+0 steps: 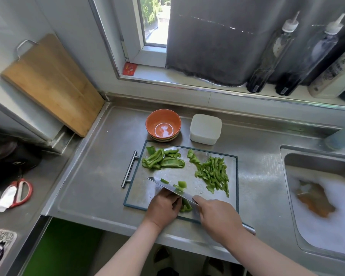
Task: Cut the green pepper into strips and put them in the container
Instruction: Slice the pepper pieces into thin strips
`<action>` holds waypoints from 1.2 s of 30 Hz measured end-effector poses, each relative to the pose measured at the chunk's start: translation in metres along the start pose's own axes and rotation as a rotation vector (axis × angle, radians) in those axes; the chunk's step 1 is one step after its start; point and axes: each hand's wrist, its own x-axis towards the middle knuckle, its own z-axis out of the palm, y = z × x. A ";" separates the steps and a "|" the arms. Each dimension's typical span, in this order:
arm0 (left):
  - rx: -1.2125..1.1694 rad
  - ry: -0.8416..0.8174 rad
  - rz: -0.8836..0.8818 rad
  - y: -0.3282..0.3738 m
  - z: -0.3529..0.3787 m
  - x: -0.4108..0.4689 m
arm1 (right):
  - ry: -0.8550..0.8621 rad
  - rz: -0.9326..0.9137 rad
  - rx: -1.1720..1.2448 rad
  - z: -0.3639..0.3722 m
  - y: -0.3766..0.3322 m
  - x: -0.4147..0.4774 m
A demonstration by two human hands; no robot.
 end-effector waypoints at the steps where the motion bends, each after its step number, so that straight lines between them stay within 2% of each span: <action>1: -0.010 -0.006 -0.003 -0.001 0.000 0.000 | -0.007 0.010 -0.003 -0.001 0.001 -0.002; 6: -0.015 -0.034 0.005 -0.003 0.000 0.000 | -0.048 0.047 0.007 -0.004 0.007 -0.006; 24: -0.069 0.036 -0.005 -0.005 0.005 -0.002 | -0.106 0.040 0.012 0.004 0.002 0.019; 30: -0.097 0.038 0.033 -0.003 0.002 0.001 | -0.176 0.076 0.073 0.004 -0.009 0.060; 36: -0.083 0.036 0.027 -0.001 0.003 -0.004 | -0.158 0.102 0.138 0.003 0.012 0.039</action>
